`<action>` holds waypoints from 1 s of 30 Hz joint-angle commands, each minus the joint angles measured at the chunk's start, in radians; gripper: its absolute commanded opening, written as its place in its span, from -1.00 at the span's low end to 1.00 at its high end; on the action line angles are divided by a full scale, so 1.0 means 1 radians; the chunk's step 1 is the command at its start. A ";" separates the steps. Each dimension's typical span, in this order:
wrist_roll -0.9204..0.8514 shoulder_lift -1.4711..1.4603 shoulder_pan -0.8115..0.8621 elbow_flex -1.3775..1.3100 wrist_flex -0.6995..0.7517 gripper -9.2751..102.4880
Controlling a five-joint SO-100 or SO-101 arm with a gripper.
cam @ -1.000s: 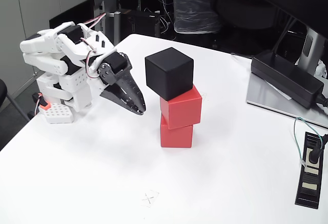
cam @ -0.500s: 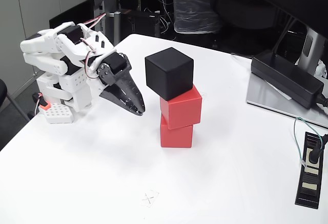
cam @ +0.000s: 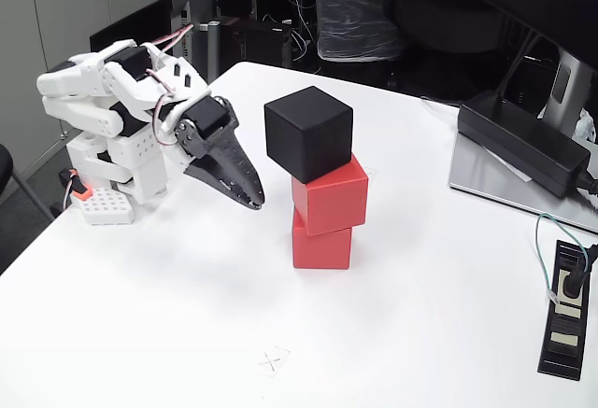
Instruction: Stack the three blocks in an ordered color.
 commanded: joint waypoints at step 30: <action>0.003 0.003 0.009 -0.008 -0.017 -0.83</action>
